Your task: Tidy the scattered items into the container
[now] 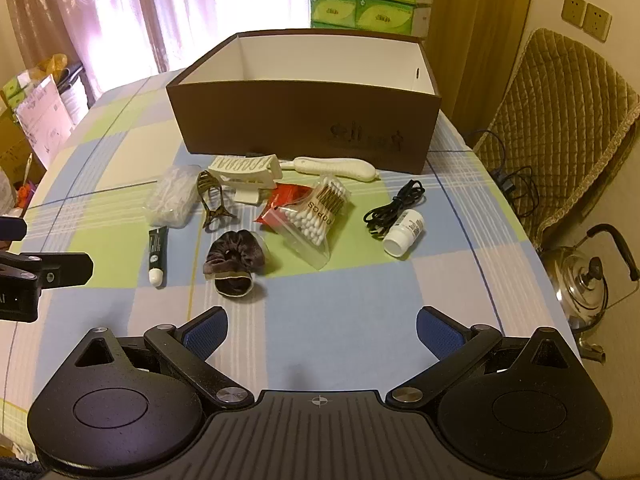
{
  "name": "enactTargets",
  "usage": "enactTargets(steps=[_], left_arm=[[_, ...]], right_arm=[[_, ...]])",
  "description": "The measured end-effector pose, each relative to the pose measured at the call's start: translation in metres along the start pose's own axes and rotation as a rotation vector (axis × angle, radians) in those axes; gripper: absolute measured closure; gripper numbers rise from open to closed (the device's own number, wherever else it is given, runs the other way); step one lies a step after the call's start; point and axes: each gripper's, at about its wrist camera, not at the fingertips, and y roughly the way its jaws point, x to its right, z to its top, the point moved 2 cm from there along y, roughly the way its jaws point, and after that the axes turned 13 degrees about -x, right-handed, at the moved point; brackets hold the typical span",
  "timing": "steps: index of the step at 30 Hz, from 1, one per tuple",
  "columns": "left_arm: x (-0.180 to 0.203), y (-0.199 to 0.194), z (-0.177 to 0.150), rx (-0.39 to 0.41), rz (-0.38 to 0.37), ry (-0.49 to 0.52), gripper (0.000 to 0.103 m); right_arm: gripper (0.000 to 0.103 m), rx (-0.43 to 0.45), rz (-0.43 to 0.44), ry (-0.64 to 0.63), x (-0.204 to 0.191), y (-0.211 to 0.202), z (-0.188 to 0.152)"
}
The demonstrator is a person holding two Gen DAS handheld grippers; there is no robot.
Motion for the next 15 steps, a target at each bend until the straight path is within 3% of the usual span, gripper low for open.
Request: enactTargets(steps=[15], left_arm=[[-0.0041,0.0028,0.0029,-0.012,-0.007,-0.006,0.001]], right_arm=[[0.0,-0.009,-0.003,-0.009,-0.0012,0.0026,0.0029]])
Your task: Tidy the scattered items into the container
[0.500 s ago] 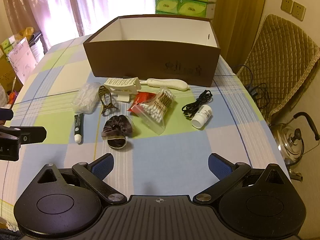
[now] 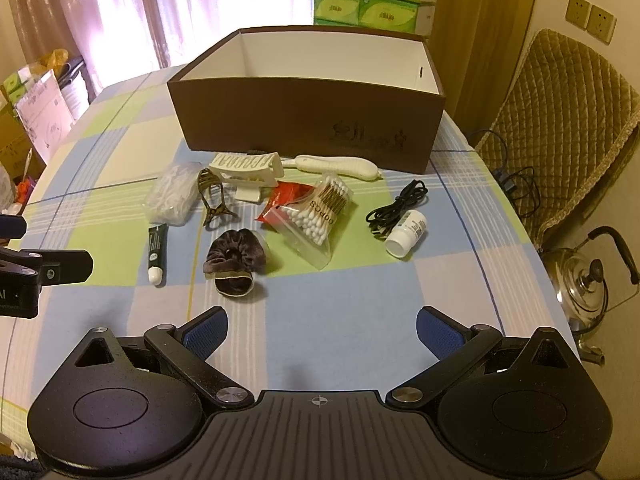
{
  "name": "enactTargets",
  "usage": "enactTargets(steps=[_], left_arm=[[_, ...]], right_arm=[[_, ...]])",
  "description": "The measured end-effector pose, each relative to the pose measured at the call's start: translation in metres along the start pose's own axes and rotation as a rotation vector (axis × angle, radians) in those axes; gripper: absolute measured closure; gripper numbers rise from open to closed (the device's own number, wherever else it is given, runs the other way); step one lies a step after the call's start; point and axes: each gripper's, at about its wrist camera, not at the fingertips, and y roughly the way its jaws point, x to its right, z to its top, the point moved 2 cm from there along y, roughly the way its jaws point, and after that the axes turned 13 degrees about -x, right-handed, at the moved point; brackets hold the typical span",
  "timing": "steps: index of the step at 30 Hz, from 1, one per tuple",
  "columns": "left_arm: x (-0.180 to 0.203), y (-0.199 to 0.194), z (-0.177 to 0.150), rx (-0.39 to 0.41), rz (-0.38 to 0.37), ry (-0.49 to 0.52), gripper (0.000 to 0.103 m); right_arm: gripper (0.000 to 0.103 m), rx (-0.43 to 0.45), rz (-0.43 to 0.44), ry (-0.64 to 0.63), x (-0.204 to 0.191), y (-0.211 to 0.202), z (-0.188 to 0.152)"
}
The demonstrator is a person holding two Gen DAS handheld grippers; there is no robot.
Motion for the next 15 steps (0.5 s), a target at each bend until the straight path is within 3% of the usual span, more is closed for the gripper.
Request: enactTargets(steps=[15], left_arm=[[-0.0046,0.0023,-0.0003,-0.003,-0.014,0.001,0.001]], right_arm=[[0.0,-0.009,-0.016,-0.008,-0.0073,0.0011,-0.0002]])
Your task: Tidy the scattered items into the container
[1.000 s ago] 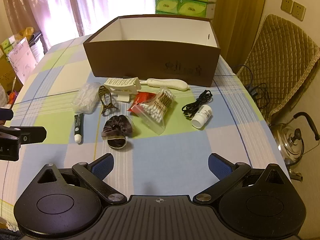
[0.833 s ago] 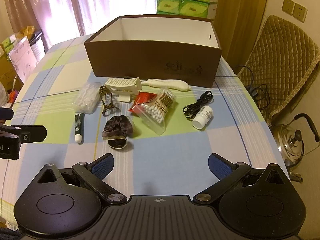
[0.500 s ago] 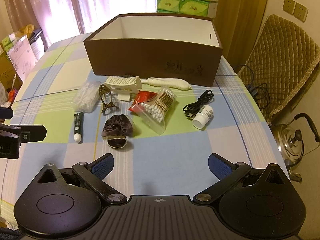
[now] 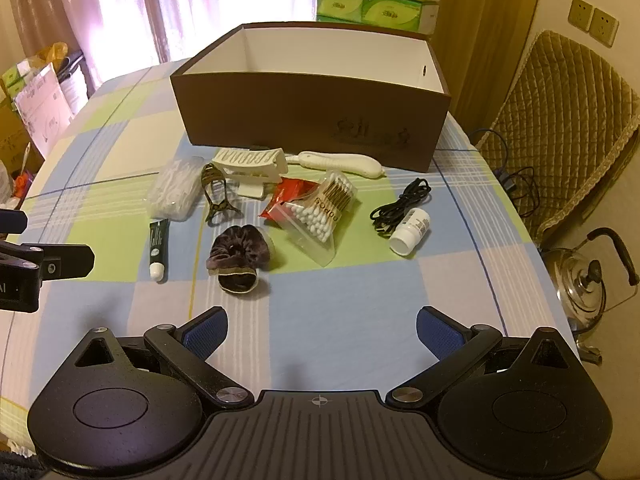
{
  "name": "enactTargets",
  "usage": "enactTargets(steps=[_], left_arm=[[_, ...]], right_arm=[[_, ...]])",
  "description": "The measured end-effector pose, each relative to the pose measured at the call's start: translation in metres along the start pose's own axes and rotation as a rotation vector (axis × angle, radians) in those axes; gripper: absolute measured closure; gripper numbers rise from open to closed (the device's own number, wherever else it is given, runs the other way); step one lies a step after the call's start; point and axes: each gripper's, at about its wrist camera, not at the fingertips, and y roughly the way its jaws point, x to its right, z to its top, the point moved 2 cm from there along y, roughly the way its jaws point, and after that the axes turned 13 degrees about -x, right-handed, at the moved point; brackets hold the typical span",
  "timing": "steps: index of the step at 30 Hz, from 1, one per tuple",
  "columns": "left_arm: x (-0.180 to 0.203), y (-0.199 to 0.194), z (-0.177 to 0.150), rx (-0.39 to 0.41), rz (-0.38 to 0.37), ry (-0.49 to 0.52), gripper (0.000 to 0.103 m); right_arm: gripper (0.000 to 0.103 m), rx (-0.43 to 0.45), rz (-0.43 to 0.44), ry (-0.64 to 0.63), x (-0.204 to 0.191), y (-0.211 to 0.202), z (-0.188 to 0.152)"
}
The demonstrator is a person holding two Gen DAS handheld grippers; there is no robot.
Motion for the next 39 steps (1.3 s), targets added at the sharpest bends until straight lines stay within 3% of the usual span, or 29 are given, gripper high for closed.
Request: enactTargets(steps=[23,32,39], left_arm=[[-0.006,0.001,-0.002,-0.008,-0.021,0.002,0.001],[-0.012,0.011,0.002,-0.037,-0.053,-0.012,0.001],[-0.015,0.018,0.002,-0.039,-0.073,-0.005,0.001]], right_arm=[[0.0,-0.007,0.005,-0.02,-0.007,0.001,0.002],[0.0,0.106,0.075,0.012,0.001,-0.005,0.005],[0.0,0.085,0.112,0.032,0.008,0.006,0.007]])
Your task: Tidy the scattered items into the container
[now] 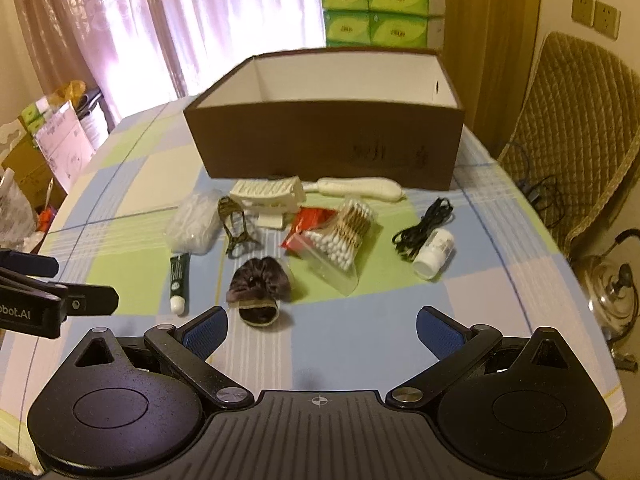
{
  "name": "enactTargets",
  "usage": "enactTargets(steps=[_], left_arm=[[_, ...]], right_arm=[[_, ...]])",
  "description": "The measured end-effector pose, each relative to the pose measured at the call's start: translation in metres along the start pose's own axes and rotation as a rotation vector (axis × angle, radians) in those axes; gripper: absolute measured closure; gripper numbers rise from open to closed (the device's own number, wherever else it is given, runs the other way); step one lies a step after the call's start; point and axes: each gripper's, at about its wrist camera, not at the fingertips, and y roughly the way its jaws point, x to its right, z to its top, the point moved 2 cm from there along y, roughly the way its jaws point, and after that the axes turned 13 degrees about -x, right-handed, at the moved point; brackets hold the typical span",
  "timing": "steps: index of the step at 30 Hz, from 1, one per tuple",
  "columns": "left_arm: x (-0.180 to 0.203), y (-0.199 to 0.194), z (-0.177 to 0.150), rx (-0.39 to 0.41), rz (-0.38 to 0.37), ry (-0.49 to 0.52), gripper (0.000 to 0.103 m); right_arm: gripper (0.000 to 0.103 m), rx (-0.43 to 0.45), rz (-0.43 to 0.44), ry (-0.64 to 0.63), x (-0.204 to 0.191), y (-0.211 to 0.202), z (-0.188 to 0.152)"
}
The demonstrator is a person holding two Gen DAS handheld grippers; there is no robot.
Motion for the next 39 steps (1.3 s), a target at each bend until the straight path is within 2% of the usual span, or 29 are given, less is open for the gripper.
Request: enactTargets(steps=[5,10,16,24,31,35,39], left_arm=[[-0.002,0.006,0.001,0.005,0.021,-0.003,0.001],[-0.001,0.012,0.004,0.005,0.004,-0.005,0.001],[0.004,0.023,0.009,-0.016,-0.016,0.001,0.001],[0.012,0.037,0.018,-0.045,-0.034,0.003,0.001],[0.019,0.047,0.027,-0.055,-0.02,-0.008,0.001],[0.019,0.052,0.032,-0.061,-0.016,-0.034,0.001],[0.019,0.057,0.035,-0.067,-0.005,-0.058,0.001]], right_arm=[[0.0,-0.043,0.014,0.045,0.011,0.008,-0.001],[0.0,-0.074,0.01,0.081,0.021,0.013,-0.002],[0.0,-0.101,0.004,0.043,0.027,0.02,-0.002],[0.0,-0.073,-0.009,0.016,0.045,0.026,0.006],[0.0,-0.073,0.026,0.028,0.078,0.036,0.02],[0.0,-0.065,0.039,-0.015,0.093,0.046,0.026],[0.0,-0.066,0.093,-0.086,0.107,0.058,0.032]])
